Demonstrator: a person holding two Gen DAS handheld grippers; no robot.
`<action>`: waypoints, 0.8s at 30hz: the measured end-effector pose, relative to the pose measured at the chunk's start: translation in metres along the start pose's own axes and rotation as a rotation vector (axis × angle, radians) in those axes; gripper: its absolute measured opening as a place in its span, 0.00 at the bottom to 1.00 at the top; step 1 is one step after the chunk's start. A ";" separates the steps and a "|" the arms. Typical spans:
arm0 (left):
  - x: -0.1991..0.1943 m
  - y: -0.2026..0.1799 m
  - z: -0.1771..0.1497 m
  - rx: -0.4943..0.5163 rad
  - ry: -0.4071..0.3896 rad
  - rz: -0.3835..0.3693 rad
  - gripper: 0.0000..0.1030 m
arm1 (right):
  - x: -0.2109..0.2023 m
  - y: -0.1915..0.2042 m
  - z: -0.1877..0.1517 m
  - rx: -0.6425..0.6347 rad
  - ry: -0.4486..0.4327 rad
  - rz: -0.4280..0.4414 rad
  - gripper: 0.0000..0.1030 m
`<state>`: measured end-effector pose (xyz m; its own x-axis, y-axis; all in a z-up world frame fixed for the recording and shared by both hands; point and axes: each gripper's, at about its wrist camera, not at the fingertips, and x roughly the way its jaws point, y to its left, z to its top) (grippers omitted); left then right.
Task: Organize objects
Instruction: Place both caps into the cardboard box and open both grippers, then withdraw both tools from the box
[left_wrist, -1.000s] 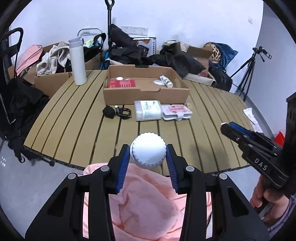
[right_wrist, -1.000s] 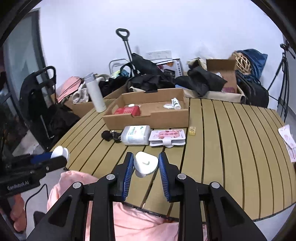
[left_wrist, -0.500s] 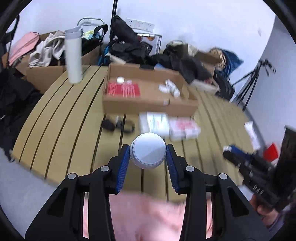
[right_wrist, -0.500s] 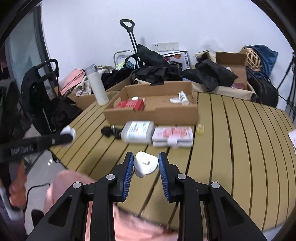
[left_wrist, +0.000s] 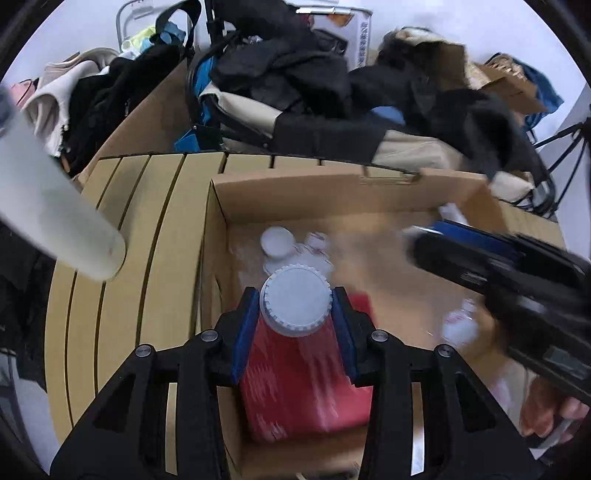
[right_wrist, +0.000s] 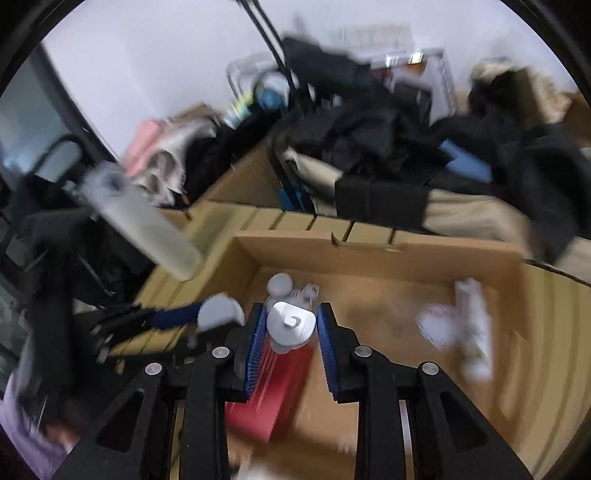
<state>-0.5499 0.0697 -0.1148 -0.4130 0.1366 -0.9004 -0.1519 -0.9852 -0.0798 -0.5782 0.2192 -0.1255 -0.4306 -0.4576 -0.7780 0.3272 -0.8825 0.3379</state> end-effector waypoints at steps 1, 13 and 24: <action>0.006 0.003 0.003 0.007 0.004 0.004 0.35 | 0.022 -0.003 0.007 0.009 0.023 -0.005 0.30; -0.029 0.011 -0.009 0.031 -0.062 -0.006 0.50 | 0.059 -0.021 0.017 0.147 0.067 0.024 0.62; -0.181 -0.014 -0.146 -0.014 -0.231 -0.005 0.66 | -0.166 0.054 -0.097 -0.025 -0.202 -0.023 0.62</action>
<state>-0.3421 0.0435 -0.0129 -0.6072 0.1602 -0.7782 -0.1424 -0.9855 -0.0918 -0.4078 0.2580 -0.0298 -0.5976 -0.4522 -0.6621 0.3351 -0.8911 0.3061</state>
